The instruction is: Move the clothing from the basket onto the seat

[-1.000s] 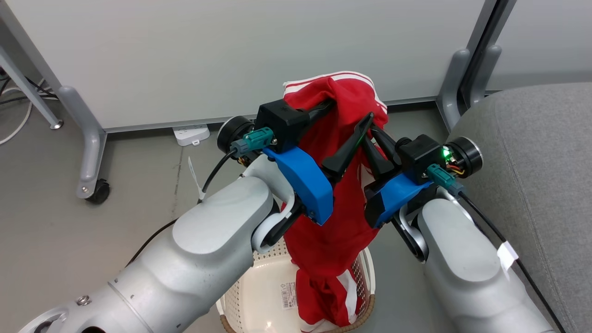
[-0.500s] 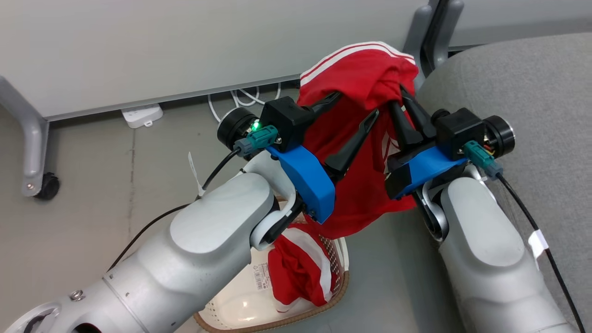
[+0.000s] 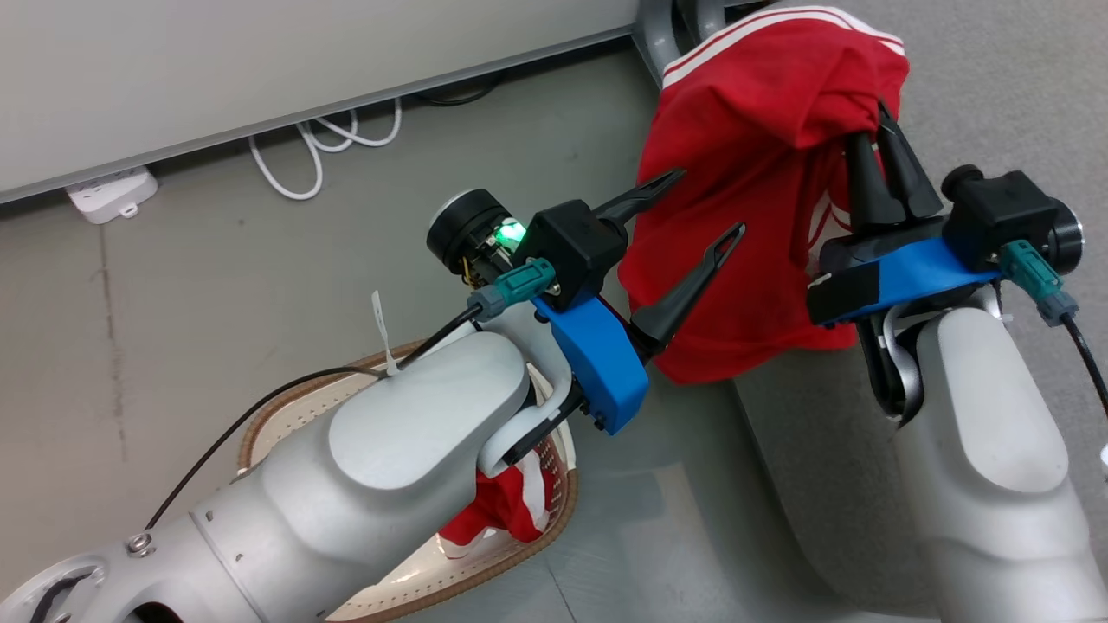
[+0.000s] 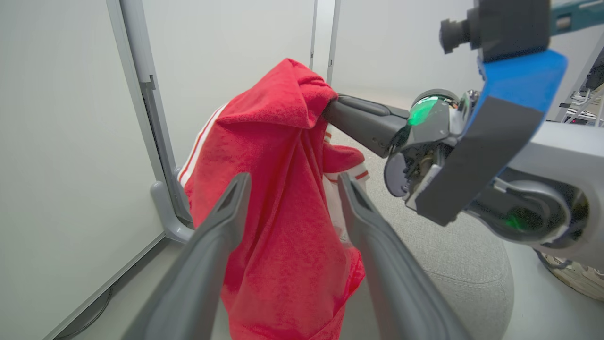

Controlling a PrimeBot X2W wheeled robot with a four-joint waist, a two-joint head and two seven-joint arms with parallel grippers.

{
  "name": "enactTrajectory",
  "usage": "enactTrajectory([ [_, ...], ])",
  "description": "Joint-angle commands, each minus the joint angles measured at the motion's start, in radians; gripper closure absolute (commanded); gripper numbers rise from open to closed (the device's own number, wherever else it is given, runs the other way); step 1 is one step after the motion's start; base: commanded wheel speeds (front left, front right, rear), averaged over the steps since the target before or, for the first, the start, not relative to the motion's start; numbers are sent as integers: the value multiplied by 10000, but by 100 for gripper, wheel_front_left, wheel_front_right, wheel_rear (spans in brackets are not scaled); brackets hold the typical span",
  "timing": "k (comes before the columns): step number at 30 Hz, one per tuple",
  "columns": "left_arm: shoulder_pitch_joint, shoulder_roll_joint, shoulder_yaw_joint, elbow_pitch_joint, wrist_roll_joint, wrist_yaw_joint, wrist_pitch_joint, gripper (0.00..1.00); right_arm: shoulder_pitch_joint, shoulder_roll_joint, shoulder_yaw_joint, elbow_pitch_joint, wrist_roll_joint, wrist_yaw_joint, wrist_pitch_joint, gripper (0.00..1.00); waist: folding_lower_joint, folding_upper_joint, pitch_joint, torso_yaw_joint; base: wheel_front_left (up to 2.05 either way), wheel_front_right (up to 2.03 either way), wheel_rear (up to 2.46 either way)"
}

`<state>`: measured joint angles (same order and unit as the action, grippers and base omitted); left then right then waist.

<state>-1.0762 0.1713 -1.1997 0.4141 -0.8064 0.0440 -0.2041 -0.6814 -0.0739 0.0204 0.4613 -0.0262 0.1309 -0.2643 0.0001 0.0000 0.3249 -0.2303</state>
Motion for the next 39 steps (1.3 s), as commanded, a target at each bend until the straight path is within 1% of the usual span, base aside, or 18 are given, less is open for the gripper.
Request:
enactTrajectory([
  [1,-43,75,-44,-85,87,48,-28,0,178,-32,-173,-158,48,-3,0,100,-1,0,248,-410,0,0,0],
  [8,144,145,-301,-373,404,75,-19,0,634,-9,-959,-815,91,-3,0,100,-1,0,464,-1171,0,0,0],
  [14,353,65,-488,-621,596,45,58,0,1117,0,-1563,-1280,116,-3,0,100,-1,0,599,-1561,0,0,0],
  [19,548,-24,-569,-782,758,56,32,0,1611,-15,-2076,-1666,116,-3,0,100,-1,0,666,-1753,0,0,0],
  [27,669,53,-565,-913,884,150,-97,0,2076,54,-2207,-1917,109,-3,0,100,-1,0,639,-1862,0,0,0],
  [31,511,94,-480,-1036,952,260,-162,0,1739,-71,-2311,-2068,143,-3,0,100,-1,0,803,-1795,0,0,0],
  [35,217,180,-415,-1209,1066,364,-113,0,1093,-377,-2540,-2359,216,-3,-1,100,-1,0,1302,-1678,0,0,0],
  [39,-244,273,-343,-1467,1254,458,36,0,-26,-913,-2864,-2612,347,-3,0,100,-1,0,2083,-1526,0,0,0],
])
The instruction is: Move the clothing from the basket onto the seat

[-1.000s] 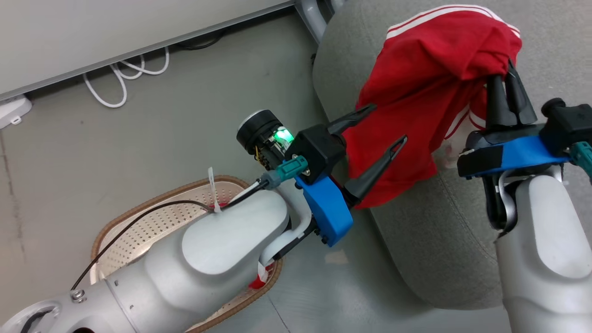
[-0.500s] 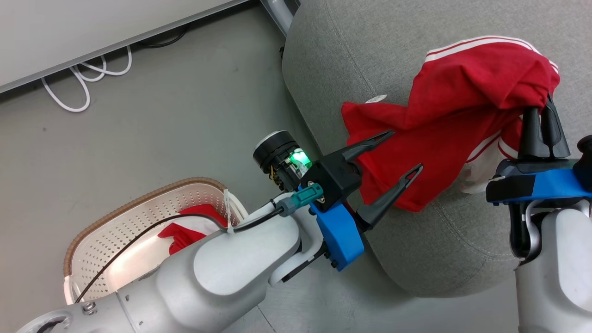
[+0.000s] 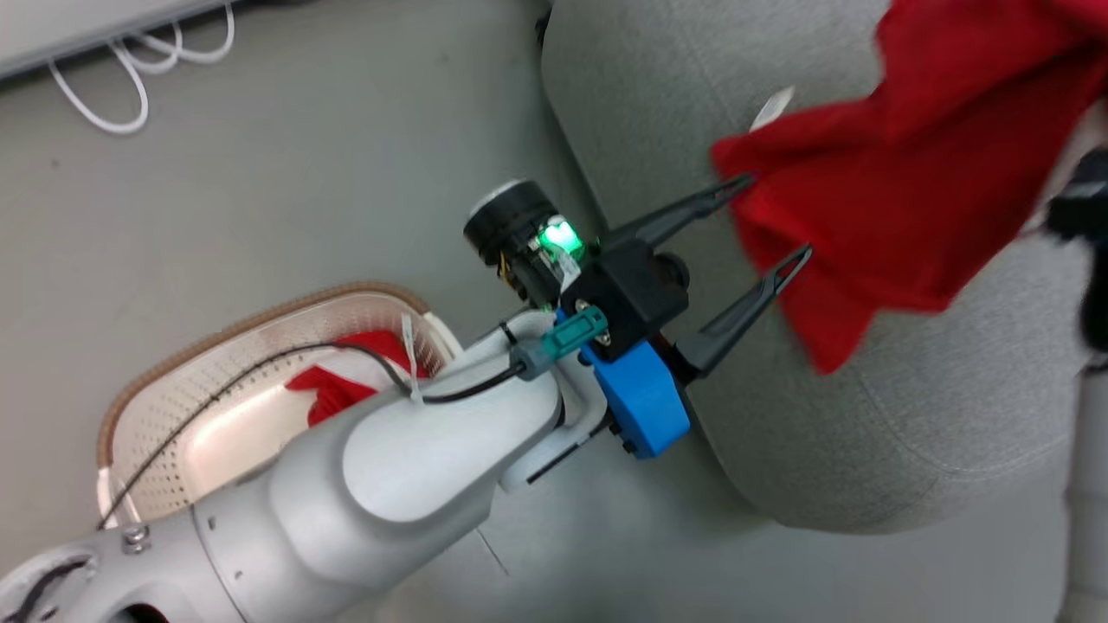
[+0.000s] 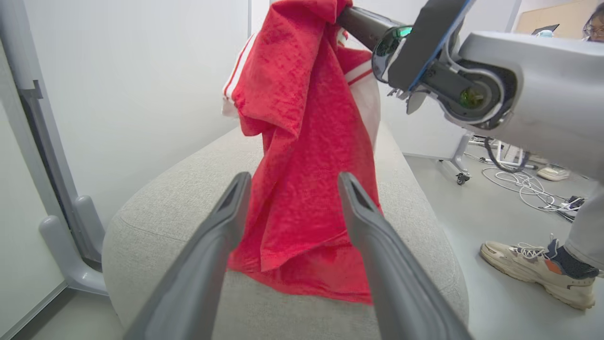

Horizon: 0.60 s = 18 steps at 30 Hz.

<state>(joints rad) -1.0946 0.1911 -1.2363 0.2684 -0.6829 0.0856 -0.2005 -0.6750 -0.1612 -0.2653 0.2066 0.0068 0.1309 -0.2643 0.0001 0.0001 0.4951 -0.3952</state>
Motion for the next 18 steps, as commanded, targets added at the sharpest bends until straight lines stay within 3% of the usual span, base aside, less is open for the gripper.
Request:
enactTrajectory([
  [1,-154,127,34,-41,78,41,8,0,-391,-143,-100,-73,34,-3,0,100,-1,-1,541,154,0,0,0],
  [11,-1616,552,122,-731,750,137,651,0,-3665,-2599,-1596,675,517,-3,0,100,-1,-1,3119,641,0,0,0],
  [18,-2235,977,128,-1215,1097,138,956,0,-4561,-3712,-2473,2053,596,-3,0,100,-1,-1,4350,786,0,0,0],
])
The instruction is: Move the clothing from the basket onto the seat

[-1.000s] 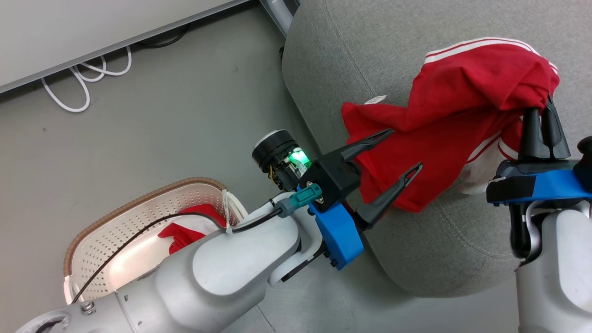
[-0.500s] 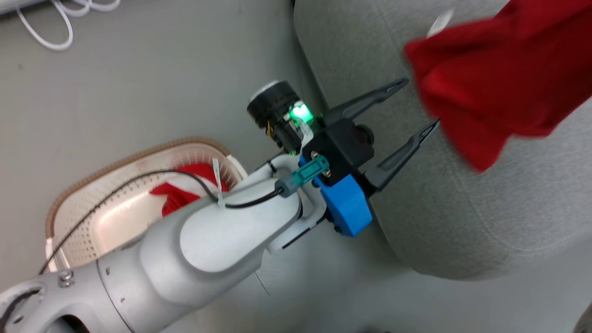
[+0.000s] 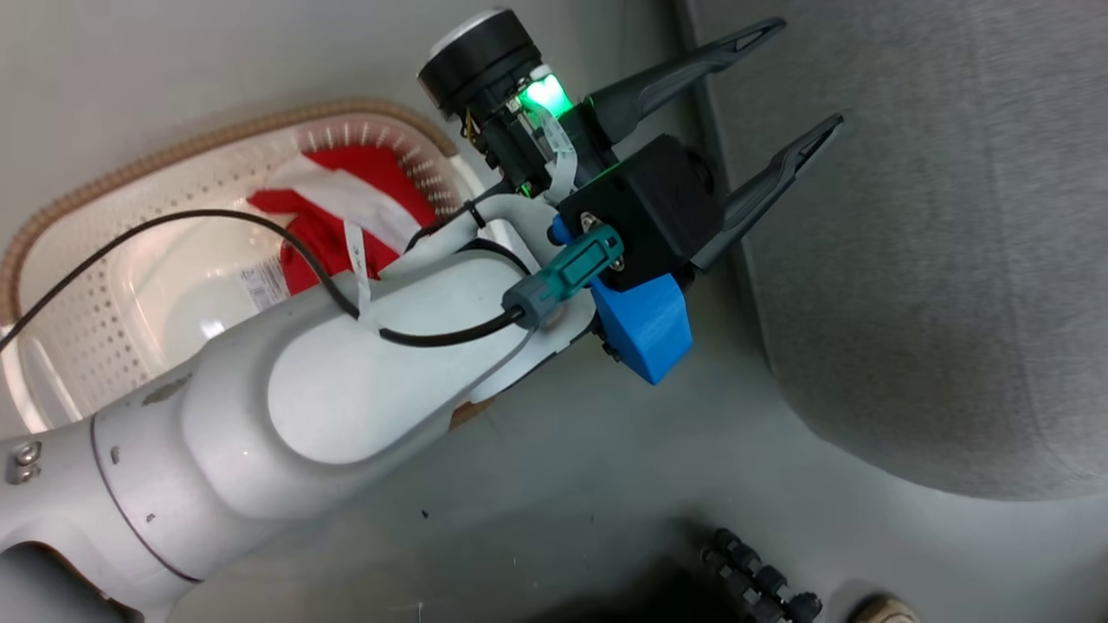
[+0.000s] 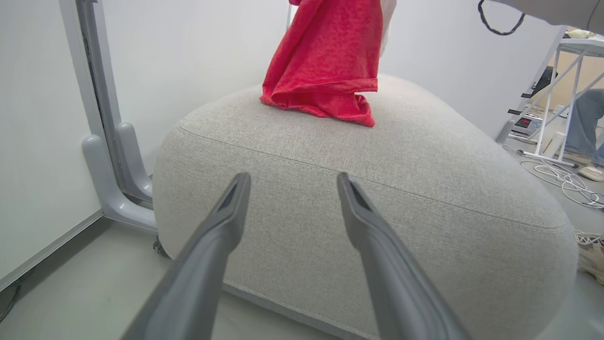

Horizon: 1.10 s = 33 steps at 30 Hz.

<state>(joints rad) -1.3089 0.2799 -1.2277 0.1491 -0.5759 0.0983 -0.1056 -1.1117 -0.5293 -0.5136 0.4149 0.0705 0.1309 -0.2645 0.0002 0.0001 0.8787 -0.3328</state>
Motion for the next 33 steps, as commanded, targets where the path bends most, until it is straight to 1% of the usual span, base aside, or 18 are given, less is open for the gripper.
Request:
enactTrajectory([
  [1,-157,124,29,-83,76,10,43,0,-177,-119,-51,199,-96,-4,2,100,-2,-1,646,187,0,0,0],
  [4,-281,185,4,-210,166,32,114,0,87,-88,-36,729,-298,-4,2,100,-2,-1,909,243,0,0,0],
  [8,-337,231,-6,-315,229,67,139,0,474,256,-234,1522,-525,-4,2,100,-2,-1,1115,305,0,0,0],
  [11,-358,235,-25,-350,243,96,135,0,802,639,-324,1970,-746,-4,2,100,-2,-1,1169,362,0,0,0],
  [14,-359,246,-46,-374,239,105,147,0,1108,1000,-515,2170,-870,-3,2,100,-2,-1,1180,398,0,0,0],
  [18,-341,299,-65,-380,232,140,166,0,1414,1419,-686,2136,-967,-3,2,100,-2,-1,1139,382,0,0,0],
  [19,-330,309,-69,-379,225,144,164,0,1450,1486,-763,2064,-967,-4,2,93,-2,-1,1115,371,0,0,0],
  [20,-306,317,-66,-375,213,144,149,0,1499,1542,-834,1941,-993,-4,2,17,-2,-1,1079,361,0,0,0],
  [21,-271,322,-66,-365,196,161,119,0,1549,1596,-907,1795,-1013,-4,2,0,-2,-1,1031,355,0,0,0],
  [23,-167,318,-65,-322,151,182,35,0,1749,1672,-887,1534,-1034,-4,2,0,-2,-1,886,363,0,0,0],
  [29,311,208,57,27,-73,236,-631,0,2801,1587,-574,543,-1021,-4,2,0,-2,-1,-83,574,0,0,0],
  [30,311,208,57,27,-73,236,-631,0,2801,1587,-574,543,-1021,-4,2,0,-2,-1,-83,574,0,0,0],
  [33,708,179,214,325,-296,309,-1033,0,3392,1656,-236,-21,-889,-4,2,0,-2,-1,-816,752,0,0,0],
])
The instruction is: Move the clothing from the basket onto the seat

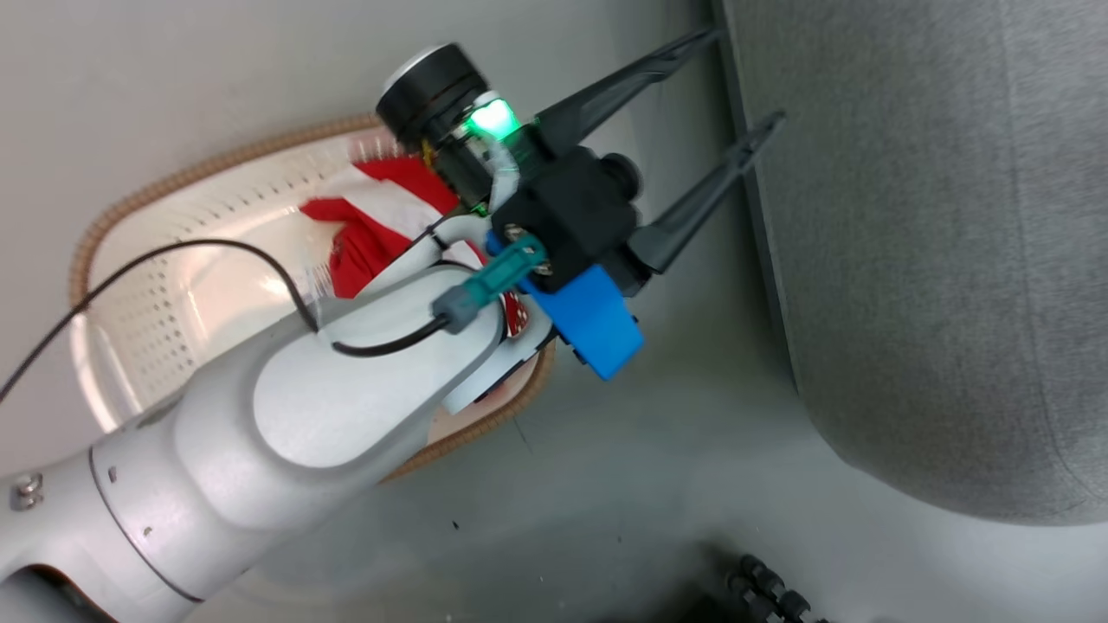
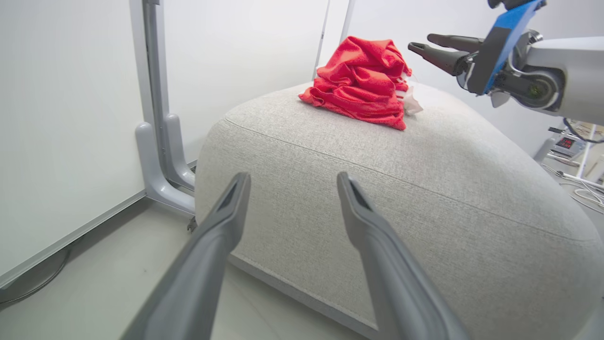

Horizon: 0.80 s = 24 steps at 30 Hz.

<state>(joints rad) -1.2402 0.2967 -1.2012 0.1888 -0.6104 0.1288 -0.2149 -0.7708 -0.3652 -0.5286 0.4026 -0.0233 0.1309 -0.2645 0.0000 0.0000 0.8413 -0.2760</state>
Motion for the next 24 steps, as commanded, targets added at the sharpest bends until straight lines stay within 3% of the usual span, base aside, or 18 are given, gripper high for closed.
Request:
enactTrajectory([
  [1,195,-2,48,37,-44,22,-74,0,199,70,81,-79,48,-3,2,0,0,0,-742,258,0,0,0],
  [9,1702,49,1374,522,-587,299,-520,0,1612,579,1885,-1415,125,-4,2,0,0,0,-2923,920,0,0,0],
  [24,6412,-93,6313,197,624,41,-506,0,3593,1516,4953,-1835,319,-3,1,0,0,0,-6277,2294,0,0,0],
])
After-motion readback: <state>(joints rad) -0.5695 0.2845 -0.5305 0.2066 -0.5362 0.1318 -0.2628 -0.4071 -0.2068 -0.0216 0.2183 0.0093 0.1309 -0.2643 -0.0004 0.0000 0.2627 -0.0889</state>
